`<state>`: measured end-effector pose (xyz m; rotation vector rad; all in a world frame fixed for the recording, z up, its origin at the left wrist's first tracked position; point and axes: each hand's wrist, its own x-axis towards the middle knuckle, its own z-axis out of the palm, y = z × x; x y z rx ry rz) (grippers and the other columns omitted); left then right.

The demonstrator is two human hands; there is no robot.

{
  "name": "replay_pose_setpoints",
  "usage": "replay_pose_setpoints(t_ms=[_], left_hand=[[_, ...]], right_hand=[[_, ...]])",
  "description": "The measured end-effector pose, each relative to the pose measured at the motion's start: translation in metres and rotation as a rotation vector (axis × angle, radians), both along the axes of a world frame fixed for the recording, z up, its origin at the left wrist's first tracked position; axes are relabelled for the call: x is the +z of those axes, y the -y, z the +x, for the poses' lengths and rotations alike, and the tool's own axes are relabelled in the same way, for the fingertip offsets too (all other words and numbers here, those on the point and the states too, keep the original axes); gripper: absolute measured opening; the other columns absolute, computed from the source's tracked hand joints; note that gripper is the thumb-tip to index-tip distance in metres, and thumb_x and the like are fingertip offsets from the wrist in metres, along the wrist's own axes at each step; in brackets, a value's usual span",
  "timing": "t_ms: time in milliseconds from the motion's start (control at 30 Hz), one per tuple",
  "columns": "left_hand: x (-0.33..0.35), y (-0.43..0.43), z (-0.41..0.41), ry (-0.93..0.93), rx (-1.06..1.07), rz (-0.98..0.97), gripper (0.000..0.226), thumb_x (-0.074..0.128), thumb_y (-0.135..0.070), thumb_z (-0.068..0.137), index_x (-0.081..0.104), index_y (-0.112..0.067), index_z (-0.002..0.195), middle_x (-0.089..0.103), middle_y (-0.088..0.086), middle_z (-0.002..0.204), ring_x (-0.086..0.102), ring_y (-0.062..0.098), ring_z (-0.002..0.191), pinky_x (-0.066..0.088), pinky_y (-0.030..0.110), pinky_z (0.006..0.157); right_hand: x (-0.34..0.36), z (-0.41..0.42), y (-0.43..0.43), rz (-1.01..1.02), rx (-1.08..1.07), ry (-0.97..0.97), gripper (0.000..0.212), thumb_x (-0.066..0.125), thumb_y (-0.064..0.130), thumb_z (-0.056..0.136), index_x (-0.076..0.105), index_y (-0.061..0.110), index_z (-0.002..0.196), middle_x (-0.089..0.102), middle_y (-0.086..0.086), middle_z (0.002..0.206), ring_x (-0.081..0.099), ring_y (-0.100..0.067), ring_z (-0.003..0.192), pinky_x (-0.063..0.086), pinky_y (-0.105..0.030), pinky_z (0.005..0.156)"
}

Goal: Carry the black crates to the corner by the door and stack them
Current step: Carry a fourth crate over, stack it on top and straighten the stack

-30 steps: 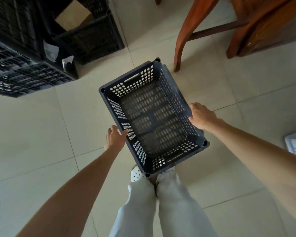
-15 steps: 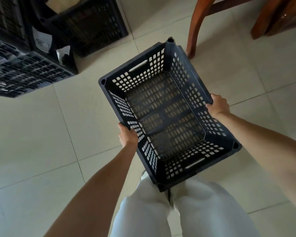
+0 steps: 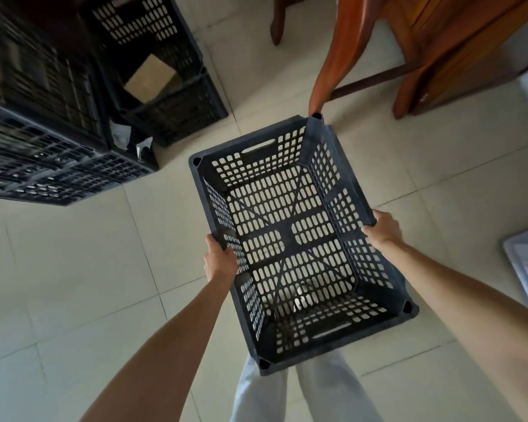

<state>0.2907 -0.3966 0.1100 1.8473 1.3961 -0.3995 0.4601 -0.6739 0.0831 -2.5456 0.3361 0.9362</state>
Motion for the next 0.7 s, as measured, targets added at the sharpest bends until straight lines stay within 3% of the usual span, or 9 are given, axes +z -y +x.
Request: replay_pose_setpoints(t_ms=[133, 200, 267, 433, 500, 567, 633, 700], left_hand=[[0.065, 0.003, -0.004, 0.031, -0.061, -0.004, 0.033, 0.045, -0.007, 0.099, 0.036, -0.007, 0.131, 0.062, 0.02, 0.11, 0.055, 0.028, 0.083, 0.048, 0.04, 0.07], [0.094, 0.001, -0.006, 0.043, -0.089, -0.001, 0.034, 0.045, -0.008, 0.099, 0.035, -0.008, 0.132, 0.061, 0.021, 0.11, 0.057, 0.031, 0.085, 0.052, 0.044, 0.073], [0.122, -0.001, -0.01, 0.051, -0.123, -0.001, 0.035, 0.045, -0.009, 0.099, 0.035, -0.009, 0.132, 0.06, 0.022, 0.111, 0.059, 0.036, 0.09, 0.054, 0.049, 0.078], [0.177, -0.001, -0.022, 0.107, -0.264, 0.016, 0.037, 0.047, -0.01, 0.098, 0.036, -0.006, 0.133, 0.059, 0.024, 0.116, 0.059, 0.039, 0.096, 0.052, 0.047, 0.079], [0.194, 0.001, -0.024, 0.147, -0.337, 0.019, 0.034, 0.048, -0.009, 0.098, 0.038, -0.005, 0.13, 0.06, 0.024, 0.116, 0.055, 0.032, 0.088, 0.048, 0.041, 0.073], [0.207, 0.007, -0.023, 0.183, -0.423, 0.018, 0.034, 0.049, -0.01, 0.097, 0.039, -0.005, 0.129, 0.061, 0.023, 0.115, 0.055, 0.03, 0.086, 0.046, 0.038, 0.071], [0.218, 0.018, -0.02, 0.207, -0.521, 0.016, 0.034, 0.05, -0.011, 0.097, 0.039, -0.005, 0.129, 0.062, 0.022, 0.114, 0.06, 0.034, 0.091, 0.049, 0.04, 0.072], [0.231, 0.033, -0.013, 0.214, -0.608, 0.016, 0.035, 0.05, -0.01, 0.097, 0.039, -0.005, 0.129, 0.062, 0.022, 0.114, 0.063, 0.038, 0.095, 0.054, 0.044, 0.075]], right_hand=[[0.078, -0.011, 0.008, -0.004, -0.079, -0.002, 0.051, 0.057, 0.01, 0.093, 0.044, 0.012, 0.143, 0.056, -0.013, 0.137, 0.066, -0.029, 0.105, 0.056, -0.033, 0.083], [0.11, -0.021, 0.011, 0.017, -0.094, 0.017, 0.046, 0.056, 0.011, 0.093, 0.049, 0.014, 0.139, 0.06, -0.01, 0.133, 0.067, -0.024, 0.094, 0.057, -0.028, 0.071], [0.138, -0.034, 0.015, 0.045, -0.13, 0.037, 0.042, 0.055, 0.012, 0.094, 0.053, 0.015, 0.135, 0.065, -0.008, 0.125, 0.063, -0.016, 0.076, 0.048, -0.019, 0.053], [0.194, -0.075, 0.035, 0.128, -0.272, 0.055, 0.04, 0.058, 0.011, 0.091, 0.058, 0.015, 0.13, 0.067, 0.0, 0.089, 0.055, -0.004, 0.055, 0.05, -0.023, 0.052], [0.212, -0.095, 0.047, 0.136, -0.312, 0.076, 0.039, 0.06, 0.01, 0.089, 0.06, 0.015, 0.128, 0.069, -0.004, 0.098, 0.059, -0.01, 0.062, 0.047, -0.019, 0.052], [0.227, -0.115, 0.06, 0.161, -0.359, 0.092, 0.038, 0.061, 0.006, 0.087, 0.061, 0.012, 0.125, 0.07, -0.008, 0.107, 0.065, -0.019, 0.077, 0.051, -0.025, 0.065], [0.242, -0.135, 0.077, 0.177, -0.409, 0.105, 0.038, 0.061, 0.002, 0.086, 0.061, 0.008, 0.123, 0.069, -0.015, 0.113, 0.067, -0.029, 0.094, 0.051, -0.03, 0.077], [0.257, -0.157, 0.097, 0.189, -0.489, 0.12, 0.04, 0.061, -0.002, 0.085, 0.061, 0.005, 0.124, 0.068, -0.019, 0.115, 0.065, -0.032, 0.101, 0.047, -0.029, 0.08]])
